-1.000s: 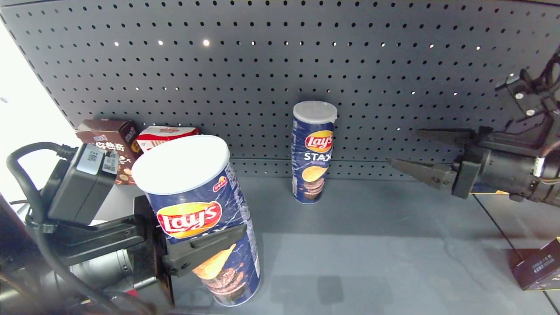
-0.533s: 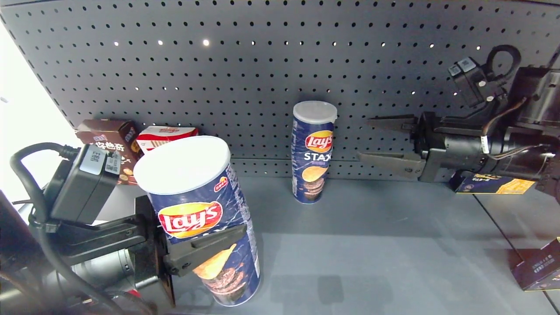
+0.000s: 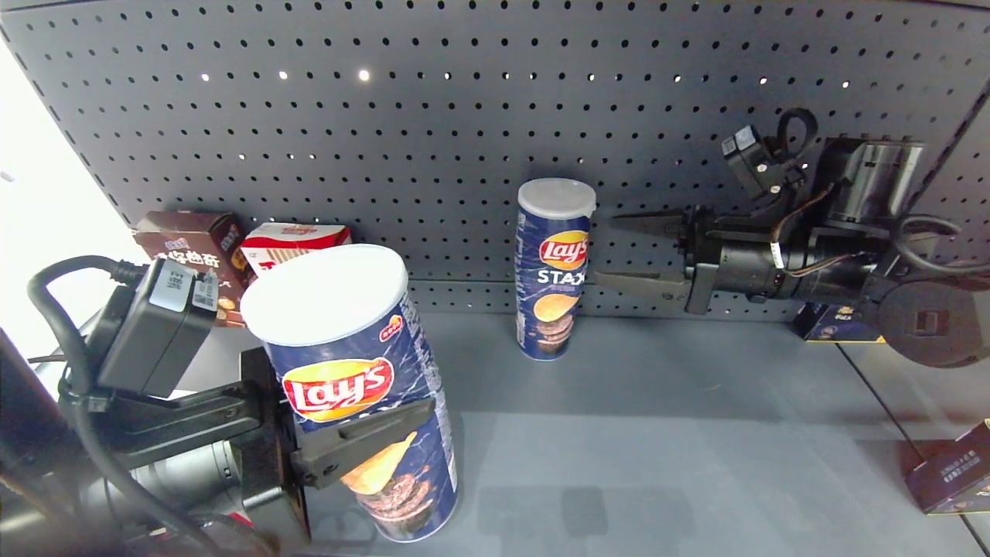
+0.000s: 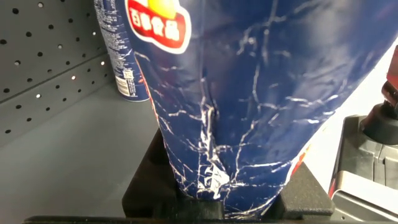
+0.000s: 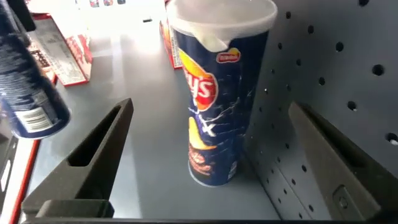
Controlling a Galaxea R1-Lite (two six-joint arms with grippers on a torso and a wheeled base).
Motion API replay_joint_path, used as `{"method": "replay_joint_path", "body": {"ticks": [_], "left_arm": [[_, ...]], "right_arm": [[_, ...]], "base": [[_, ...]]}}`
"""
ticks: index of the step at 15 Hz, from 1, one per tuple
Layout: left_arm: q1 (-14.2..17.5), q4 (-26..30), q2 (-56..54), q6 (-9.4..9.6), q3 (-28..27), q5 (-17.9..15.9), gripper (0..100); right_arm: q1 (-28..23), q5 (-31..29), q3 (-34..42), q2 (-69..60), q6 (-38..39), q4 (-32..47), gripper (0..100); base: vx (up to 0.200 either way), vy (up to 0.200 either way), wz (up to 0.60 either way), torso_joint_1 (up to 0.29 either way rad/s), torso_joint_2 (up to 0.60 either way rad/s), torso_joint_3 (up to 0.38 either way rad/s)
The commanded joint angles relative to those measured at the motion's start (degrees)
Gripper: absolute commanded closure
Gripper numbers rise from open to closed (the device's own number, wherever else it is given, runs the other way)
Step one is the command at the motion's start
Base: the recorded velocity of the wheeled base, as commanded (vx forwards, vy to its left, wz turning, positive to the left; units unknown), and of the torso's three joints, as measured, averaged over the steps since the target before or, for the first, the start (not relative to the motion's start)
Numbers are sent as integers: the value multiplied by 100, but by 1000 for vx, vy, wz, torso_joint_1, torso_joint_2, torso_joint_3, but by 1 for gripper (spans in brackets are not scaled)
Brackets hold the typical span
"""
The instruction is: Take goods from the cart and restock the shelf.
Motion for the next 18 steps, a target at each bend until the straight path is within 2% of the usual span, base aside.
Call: {"method": "replay_joint_path", "body": {"ticks": [1, 10, 13, 18], "left_arm": [[-1, -5, 30, 0, 16, 0, 100], [17, -5, 48, 0, 130, 8, 100], [140, -5, 48, 0, 139, -9, 100], [148, -5, 57, 0, 139, -18, 100]], "right_arm": [[65, 0, -97, 317, -1, -110, 0], [215, 0, -26, 739, -19, -198, 0], [268, 9, 237, 686, -81, -198, 0], [470, 9, 395, 642, -125, -198, 0]], "base": [[0, 0, 0, 0, 0, 0], [0, 0, 0, 0, 0, 0], [0, 0, 0, 0, 0, 0], [0, 0, 0, 0, 0, 0]]}}
